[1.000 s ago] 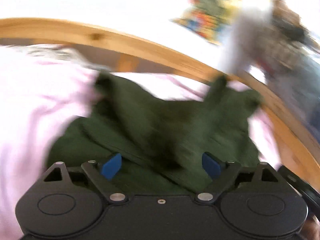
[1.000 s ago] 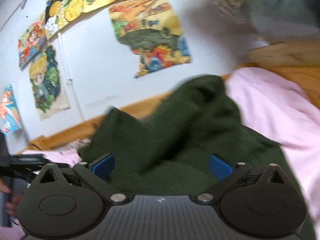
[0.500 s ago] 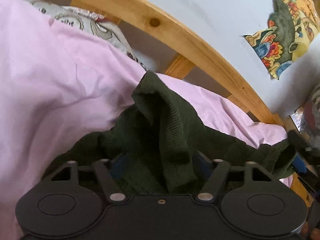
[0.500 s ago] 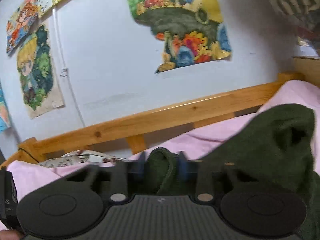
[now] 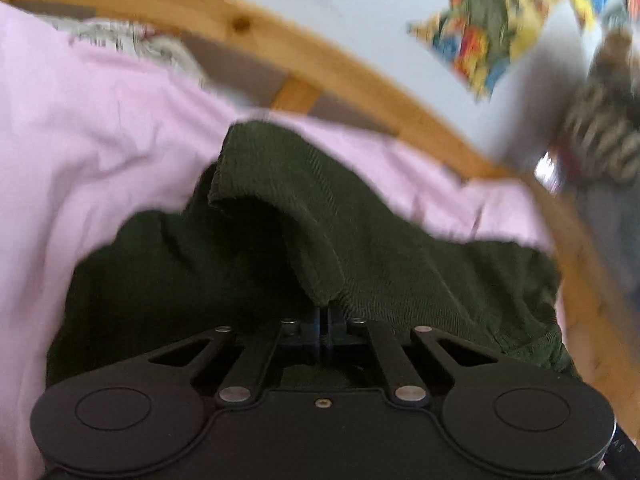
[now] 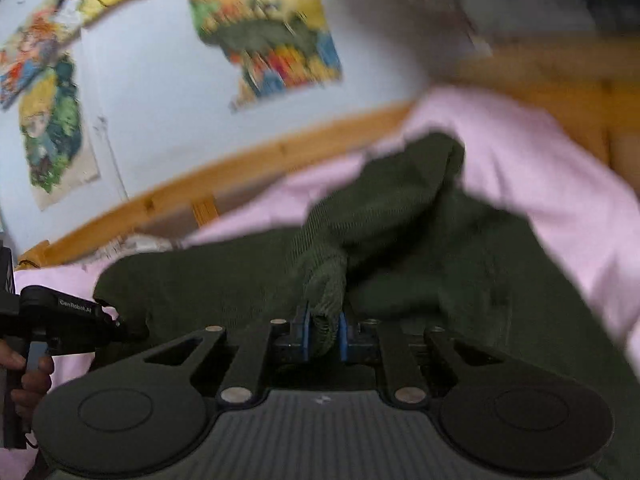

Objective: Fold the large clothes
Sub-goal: 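Grasp the shirt edge with both tools and fold it toward the collar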

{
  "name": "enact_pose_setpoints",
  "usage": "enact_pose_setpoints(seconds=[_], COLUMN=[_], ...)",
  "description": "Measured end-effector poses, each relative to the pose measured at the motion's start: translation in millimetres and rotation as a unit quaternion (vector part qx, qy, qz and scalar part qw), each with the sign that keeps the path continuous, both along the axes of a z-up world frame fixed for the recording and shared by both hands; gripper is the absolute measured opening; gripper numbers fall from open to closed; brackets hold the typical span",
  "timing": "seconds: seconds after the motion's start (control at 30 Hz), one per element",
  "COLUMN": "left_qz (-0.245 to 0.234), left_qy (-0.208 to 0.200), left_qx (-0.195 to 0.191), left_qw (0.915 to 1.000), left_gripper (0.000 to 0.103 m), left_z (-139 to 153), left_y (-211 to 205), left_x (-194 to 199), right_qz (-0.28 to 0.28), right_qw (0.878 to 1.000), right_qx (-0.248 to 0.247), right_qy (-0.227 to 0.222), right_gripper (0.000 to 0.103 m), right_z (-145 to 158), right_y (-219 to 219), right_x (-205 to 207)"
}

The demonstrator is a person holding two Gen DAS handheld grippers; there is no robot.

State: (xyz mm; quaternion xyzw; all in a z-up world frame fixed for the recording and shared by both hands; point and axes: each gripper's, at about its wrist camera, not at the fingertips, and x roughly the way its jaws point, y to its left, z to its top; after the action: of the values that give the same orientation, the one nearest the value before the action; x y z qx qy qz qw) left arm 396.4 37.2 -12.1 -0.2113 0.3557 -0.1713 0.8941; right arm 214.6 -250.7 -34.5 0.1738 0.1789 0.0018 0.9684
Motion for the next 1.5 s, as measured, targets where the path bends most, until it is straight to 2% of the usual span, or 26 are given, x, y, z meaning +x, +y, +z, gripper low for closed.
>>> enact_pose_setpoints(seconds=[0.07, 0.1, 0.17, 0.2, 0.23, 0.27, 0.33, 0.4, 0.47, 0.53, 0.6, 0.63, 0.67, 0.7, 0.73, 0.77, 0.83, 0.87, 0.97, 1.03, 1.1, 1.17, 1.33, 1.5], left_qz=[-0.007, -0.005, 0.011, 0.017, 0.024, 0.034, 0.059, 0.078, 0.095, 0.098, 0.083, 0.077, 0.074, 0.07, 0.061, 0.05, 0.035, 0.031, 0.015, -0.001, -0.021, -0.022, 0.018, 0.058], left_qy=[0.024, 0.028, 0.026, 0.021, 0.014, 0.007, -0.009, -0.018, -0.017, -0.009, 0.037, 0.069, 0.084, 0.09, 0.084, 0.073, 0.051, 0.042, 0.022, 0.021, 0.032, 0.039, 0.036, 0.053], left_qx=[0.005, 0.004, -0.007, -0.013, -0.015, -0.016, -0.018, -0.021, -0.007, 0.01, 0.008, -0.001, -0.011, -0.026, -0.038, -0.041, -0.034, -0.031, -0.03, -0.032, -0.04, -0.052, -0.141, -0.165], left_qw=[0.9997, 0.9996, 0.9996, 0.9995, 0.9995, 0.9993, 0.9981, 0.9965, 0.9954, 0.9951, 0.9958, 0.9946, 0.9936, 0.9931, 0.9939, 0.9952, 0.9975, 0.9981, 0.9992, 0.9993, 0.9985, 0.9977, 0.9892, 0.9832], left_gripper=[0.008, 0.01, 0.025, 0.032, 0.049, 0.062, 0.071, 0.073, 0.075, 0.077, 0.077, 0.074, 0.067, 0.062, 0.05, 0.039, 0.027, 0.027, 0.028, 0.034, 0.044, 0.06, 0.066, 0.068], left_z=[-13.6, -15.8, -14.3, -11.2, -7.7, -4.6, 4.1, 12.2, 21.4, 27.3, 25.0, 21.7, 19.0, 16.9, 15.9, 15.5, 14.3, 13.6, 9.9, 4.4, -1.6, -5.5, -7.0, -9.7], left_y=[0.5, 2.9, 14.1, 20.7, 27.9, 34.2, 47.7, 59.4, 65.1, 63.9, 63.2, 62.7, 63.2, 62.4, 60.9, 58.0, 51.7, 49.4, 44.9, 48.5, 51.6, 59.7, 96.7, 109.9], left_x=[-1.0, -2.2, -8.3, -12.2, -16.7, -21.5, -28.6, -26.8, -13.7, 8.5, 36.8, 52.2, 59.9, 64.1, 65.2, 63.4, 55.8, 50.0, 33.9, 24.3, 17.8, 11.9, 12.2, 41.8], right_qz=[0.015, 0.016, 0.012, 0.009, 0.001, -0.007, -0.023, -0.039, -0.058, -0.063, -0.071, -0.072, -0.075, -0.076, -0.072, -0.07, -0.08, -0.086, -0.105, -0.112, -0.114, -0.117, -0.144, -0.141], right_qw=[1.0, 1.0, 1.0, 0.999, 0.999, 0.999, 0.999, 0.998, 0.997, 0.998, 0.997, 0.997, 0.997, 0.997, 0.996, 0.996, 0.996, 0.995, 0.993, 0.992, 0.992, 0.992, 0.988, 0.987], right_qx=[0.008, 0.004, 0.001, 0.002, 0.001, -0.001, -0.009, -0.022, -0.036, -0.022, 0.0, 0.009, 0.018, 0.03, 0.048, 0.061, 0.046, 0.037, 0.046, 0.052, 0.044, 0.046, 0.053, 0.072], right_qy=[0.003, -0.004, -0.023, -0.031, -0.04, -0.044, -0.047, -0.048, -0.038, -0.022, -0.006, -0.001, 0.005, 0.009, 0.013, 0.012, -0.016, -0.025, -0.03, -0.03, -0.029, -0.03, -0.032, -0.019], right_gripper=[0.028, 0.043, 0.05, 0.063, 0.073, 0.075, 0.077, 0.083, 0.084, 0.084, 0.083, 0.081, 0.076, 0.054, 0.025, 0.021, 0.014, 0.014, 0.013, 0.013, 0.012, 0.012, 0.007, 0.007], right_z=[2.6, 5.5, 11.3, 13.8, 17.8, 23.8, 35.3, 46.2, 54.5, 61.0, 63.2, 62.7, 61.4, 58.7, 56.1, 54.2, 54.3, 54.4, 34.0, 16.7, 6.3, 0.3, -5.9, -24.5], right_y=[-1.8, -3.3, -10.6, -16.2, -24.4, -30.3, -50.6, -69.7, -86.2, -107.1, -123.4, -129.3, -134.0, -138.2, -143.1, -145.9, -141.4, -139.1, -134.8, -134.8, -129.9, -126.4, -127.0, -130.9], right_x=[-5.9, -10.9, -21.0, -24.6, -27.0, -22.6, -10.8, 10.0, 39.7, 73.8, 103.1, 115.3, 126.6, 133.8, 138.7, 137.0, 116.0, 104.9, 64.7, 44.4, 34.9, 30.3, 25.7, 25.7])
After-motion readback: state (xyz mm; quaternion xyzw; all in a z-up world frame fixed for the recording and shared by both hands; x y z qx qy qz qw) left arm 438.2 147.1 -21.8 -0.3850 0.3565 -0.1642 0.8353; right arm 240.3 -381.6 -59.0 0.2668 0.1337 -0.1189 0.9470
